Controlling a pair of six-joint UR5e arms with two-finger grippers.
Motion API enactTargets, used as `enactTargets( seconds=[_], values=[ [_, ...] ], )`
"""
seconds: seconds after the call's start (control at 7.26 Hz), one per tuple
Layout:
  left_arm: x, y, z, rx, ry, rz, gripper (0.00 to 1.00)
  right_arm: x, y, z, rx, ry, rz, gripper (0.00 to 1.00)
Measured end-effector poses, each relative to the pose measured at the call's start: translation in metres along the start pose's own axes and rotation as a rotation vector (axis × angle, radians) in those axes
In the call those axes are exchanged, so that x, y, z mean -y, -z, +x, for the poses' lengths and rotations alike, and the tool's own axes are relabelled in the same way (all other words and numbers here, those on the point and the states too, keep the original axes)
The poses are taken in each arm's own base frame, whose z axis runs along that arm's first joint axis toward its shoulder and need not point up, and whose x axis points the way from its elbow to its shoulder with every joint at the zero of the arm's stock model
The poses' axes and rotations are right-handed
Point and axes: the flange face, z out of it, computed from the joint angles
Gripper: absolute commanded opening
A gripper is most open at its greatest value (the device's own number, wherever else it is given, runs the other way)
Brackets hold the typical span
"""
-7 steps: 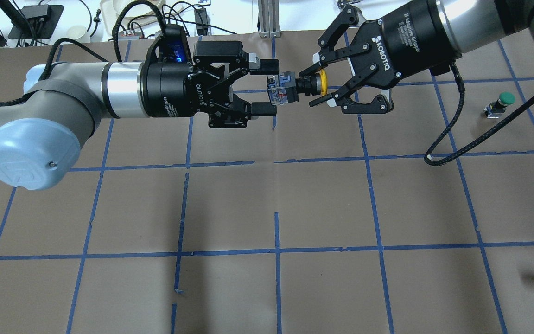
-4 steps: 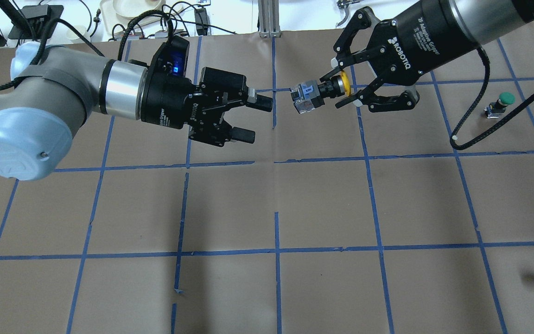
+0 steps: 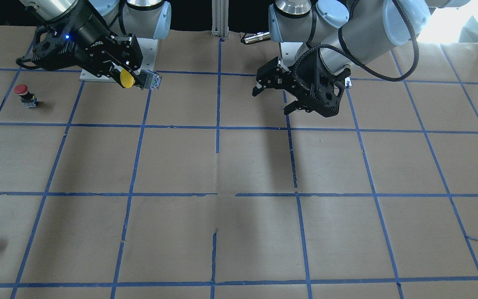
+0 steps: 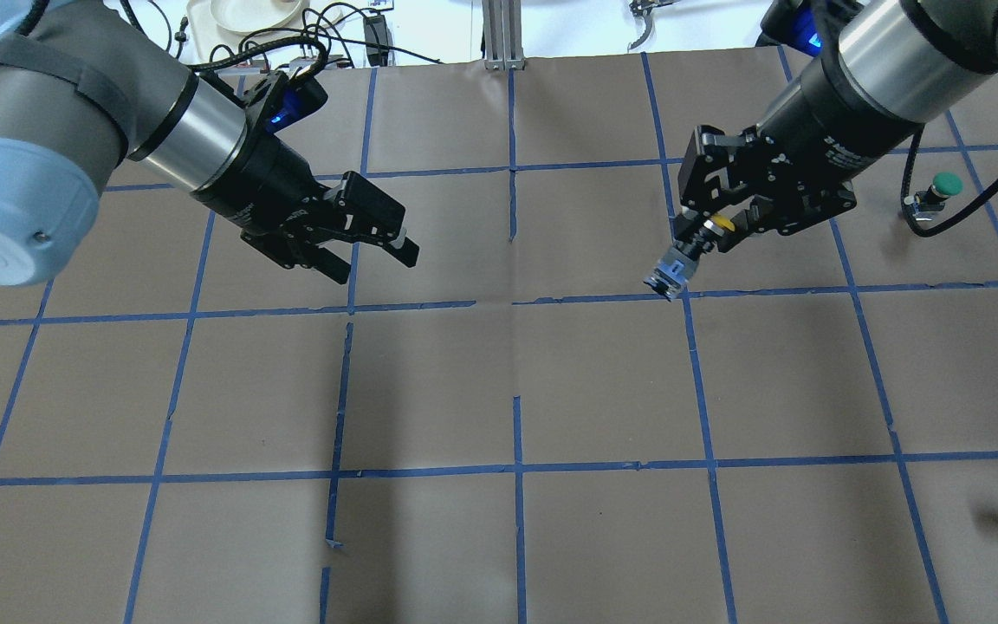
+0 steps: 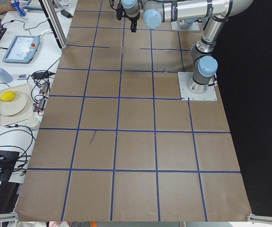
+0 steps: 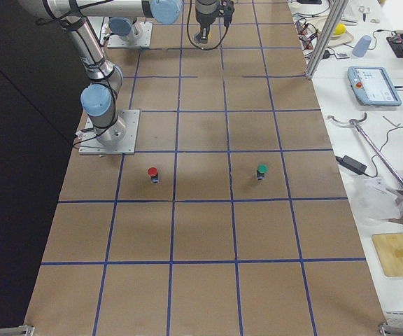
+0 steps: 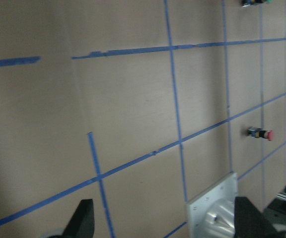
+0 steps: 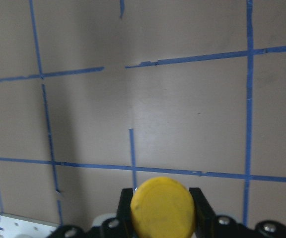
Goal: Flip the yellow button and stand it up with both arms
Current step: 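Rotate the button cap-up with the right gripper while the left gripper withdraws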
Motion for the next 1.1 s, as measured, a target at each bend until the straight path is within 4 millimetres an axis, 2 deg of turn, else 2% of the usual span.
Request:
enactTargets(
  seconds=[0.14, 0.41, 0.55, 0.69, 1.1],
  values=[
    [0.000, 0.008, -0.006, 0.114, -0.013, -0.008, 0.99, -0.005, -0.013, 0.014, -0.082, 0.158, -0.042, 0.08],
    [0.003, 0.035, -0.015, 0.338, -0.036, -0.006, 0.99, -0.005, -0.027, 0.044, -0.209, 0.453, -0.073, 0.08],
    [0.005, 0.049, -0.015, 0.402, -0.041, 0.004, 0.99, 0.000, -0.031, 0.068, -0.241, 0.587, -0.072, 0.08],
    [0.007, 0.058, -0.015, 0.440, -0.041, 0.014, 0.99, 0.004, -0.034, 0.100, -0.261, 0.715, -0.066, 0.08],
    [0.008, 0.068, -0.017, 0.475, -0.028, 0.028, 0.99, 0.008, -0.041, 0.188, -0.319, 1.080, -0.055, 0.07]
  ],
)
